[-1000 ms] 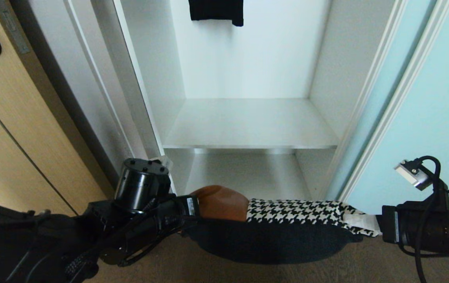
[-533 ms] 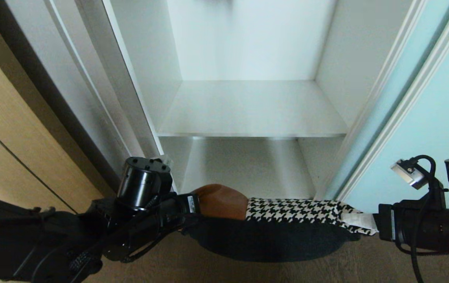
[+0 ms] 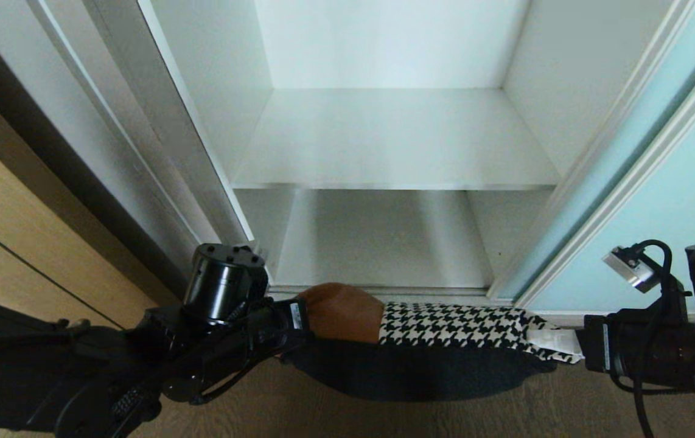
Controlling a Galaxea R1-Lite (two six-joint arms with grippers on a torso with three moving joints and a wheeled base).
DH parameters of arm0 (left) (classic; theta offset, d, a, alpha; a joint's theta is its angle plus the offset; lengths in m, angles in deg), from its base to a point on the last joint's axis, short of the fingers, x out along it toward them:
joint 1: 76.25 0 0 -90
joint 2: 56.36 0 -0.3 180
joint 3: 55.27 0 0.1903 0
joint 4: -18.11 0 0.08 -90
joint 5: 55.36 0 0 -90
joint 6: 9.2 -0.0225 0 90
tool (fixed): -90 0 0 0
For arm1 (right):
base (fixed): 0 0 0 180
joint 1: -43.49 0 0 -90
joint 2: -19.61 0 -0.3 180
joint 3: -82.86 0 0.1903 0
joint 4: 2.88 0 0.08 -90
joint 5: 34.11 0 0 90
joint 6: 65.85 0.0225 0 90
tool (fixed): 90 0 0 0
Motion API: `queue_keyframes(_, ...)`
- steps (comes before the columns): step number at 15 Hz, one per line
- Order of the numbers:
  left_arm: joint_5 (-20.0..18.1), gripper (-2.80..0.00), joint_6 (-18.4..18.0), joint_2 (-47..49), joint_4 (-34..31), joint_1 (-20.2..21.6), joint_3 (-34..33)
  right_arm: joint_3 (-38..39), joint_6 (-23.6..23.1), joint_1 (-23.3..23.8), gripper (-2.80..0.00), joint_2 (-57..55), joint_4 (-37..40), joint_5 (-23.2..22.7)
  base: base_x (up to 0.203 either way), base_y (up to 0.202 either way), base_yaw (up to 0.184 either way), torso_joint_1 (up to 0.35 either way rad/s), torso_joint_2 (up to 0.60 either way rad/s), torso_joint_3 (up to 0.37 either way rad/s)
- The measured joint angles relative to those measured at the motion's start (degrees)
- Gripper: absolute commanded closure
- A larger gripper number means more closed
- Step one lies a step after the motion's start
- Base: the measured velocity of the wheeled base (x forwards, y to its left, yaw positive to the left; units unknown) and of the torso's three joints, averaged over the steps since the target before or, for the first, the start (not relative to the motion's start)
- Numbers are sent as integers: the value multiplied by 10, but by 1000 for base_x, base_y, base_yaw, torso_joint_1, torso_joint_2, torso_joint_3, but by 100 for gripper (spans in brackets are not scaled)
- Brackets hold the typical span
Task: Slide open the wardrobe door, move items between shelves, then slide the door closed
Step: Place the pillow on the lower shelf
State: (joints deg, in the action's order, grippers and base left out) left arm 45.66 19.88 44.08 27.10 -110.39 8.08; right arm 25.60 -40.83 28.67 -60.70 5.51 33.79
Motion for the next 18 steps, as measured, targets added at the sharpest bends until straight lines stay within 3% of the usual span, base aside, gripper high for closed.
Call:
queue_keyframes(11, 6, 0, -3, 0, 2, 1, 0, -1, 1, -1, 0, 5, 0, 0, 0, 0, 0, 2, 2, -197)
queue_keyframes(18, 8, 0, -5, 23, 79, 2, -12, -5, 11, 0, 0, 0, 0, -12, 0, 0, 0, 0, 0, -27)
